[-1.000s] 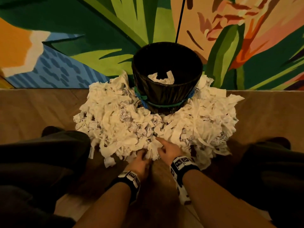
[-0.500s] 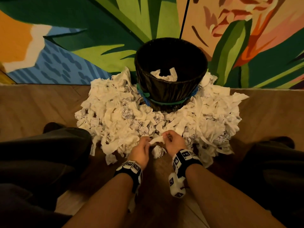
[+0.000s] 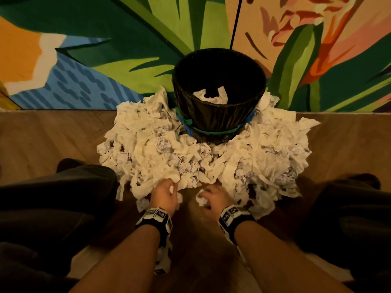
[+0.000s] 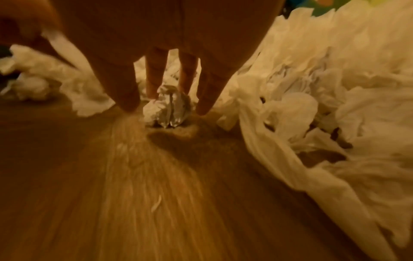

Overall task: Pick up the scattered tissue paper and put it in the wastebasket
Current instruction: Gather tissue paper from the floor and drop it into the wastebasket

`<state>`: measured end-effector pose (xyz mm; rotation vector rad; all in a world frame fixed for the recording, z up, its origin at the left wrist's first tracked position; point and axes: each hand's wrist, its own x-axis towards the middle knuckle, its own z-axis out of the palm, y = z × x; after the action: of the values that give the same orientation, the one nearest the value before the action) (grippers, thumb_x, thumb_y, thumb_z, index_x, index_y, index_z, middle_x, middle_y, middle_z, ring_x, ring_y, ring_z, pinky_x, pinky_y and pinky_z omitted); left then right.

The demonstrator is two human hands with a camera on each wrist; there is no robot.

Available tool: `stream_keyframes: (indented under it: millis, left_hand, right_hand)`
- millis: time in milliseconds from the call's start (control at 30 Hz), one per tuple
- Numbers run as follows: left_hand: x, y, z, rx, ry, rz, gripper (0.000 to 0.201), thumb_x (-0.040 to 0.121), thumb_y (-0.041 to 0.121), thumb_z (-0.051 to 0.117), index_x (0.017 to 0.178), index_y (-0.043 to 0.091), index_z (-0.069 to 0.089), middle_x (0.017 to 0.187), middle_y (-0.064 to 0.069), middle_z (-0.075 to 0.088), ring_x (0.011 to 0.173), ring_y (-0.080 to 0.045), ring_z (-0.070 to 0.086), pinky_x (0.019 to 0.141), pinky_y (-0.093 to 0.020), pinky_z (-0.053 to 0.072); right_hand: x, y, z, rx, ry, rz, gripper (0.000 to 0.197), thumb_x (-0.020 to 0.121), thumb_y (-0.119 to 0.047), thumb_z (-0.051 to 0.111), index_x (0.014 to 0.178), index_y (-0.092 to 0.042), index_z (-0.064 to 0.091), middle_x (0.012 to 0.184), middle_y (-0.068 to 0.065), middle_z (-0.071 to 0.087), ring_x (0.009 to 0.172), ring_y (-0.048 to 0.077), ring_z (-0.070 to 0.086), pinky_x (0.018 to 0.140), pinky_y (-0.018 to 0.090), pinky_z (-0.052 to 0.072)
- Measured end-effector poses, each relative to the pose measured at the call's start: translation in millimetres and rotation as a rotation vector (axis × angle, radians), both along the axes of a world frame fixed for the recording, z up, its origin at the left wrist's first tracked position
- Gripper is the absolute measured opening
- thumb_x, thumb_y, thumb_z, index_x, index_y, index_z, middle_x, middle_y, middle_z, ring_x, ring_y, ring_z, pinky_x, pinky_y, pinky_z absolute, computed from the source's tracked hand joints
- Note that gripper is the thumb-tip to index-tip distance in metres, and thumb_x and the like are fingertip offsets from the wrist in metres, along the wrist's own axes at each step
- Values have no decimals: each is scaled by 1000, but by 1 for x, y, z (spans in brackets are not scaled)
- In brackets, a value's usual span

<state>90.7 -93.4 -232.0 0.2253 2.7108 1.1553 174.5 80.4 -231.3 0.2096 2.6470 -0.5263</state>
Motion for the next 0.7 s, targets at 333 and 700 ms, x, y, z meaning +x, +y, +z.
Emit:
stream_keyframes:
  millis: [333, 700]
  left_hand:
    - [3, 0, 0, -316, -29, -230, 25, 93, 36, 54, 110, 40, 37, 66, 8, 55, 60, -13, 54, 54, -27, 43]
    - [-16, 4, 3, -573, 27, -307, 36, 94, 40, 57, 129, 43, 56, 110, 1, 69, 100, -23, 65, 78, -33, 52]
  right_hand:
    - [7, 0, -9, -70, -54, -178, 45, 76, -8, 70, 94, -28, 34, 105, -1, 42, 84, 17, 50, 70, 27, 45]
    - [-11, 1, -9, 180, 86, -61, 66, 78, 4, 62, 137, -21, 50, 155, -13, -14, 136, 34, 28, 96, 42, 48]
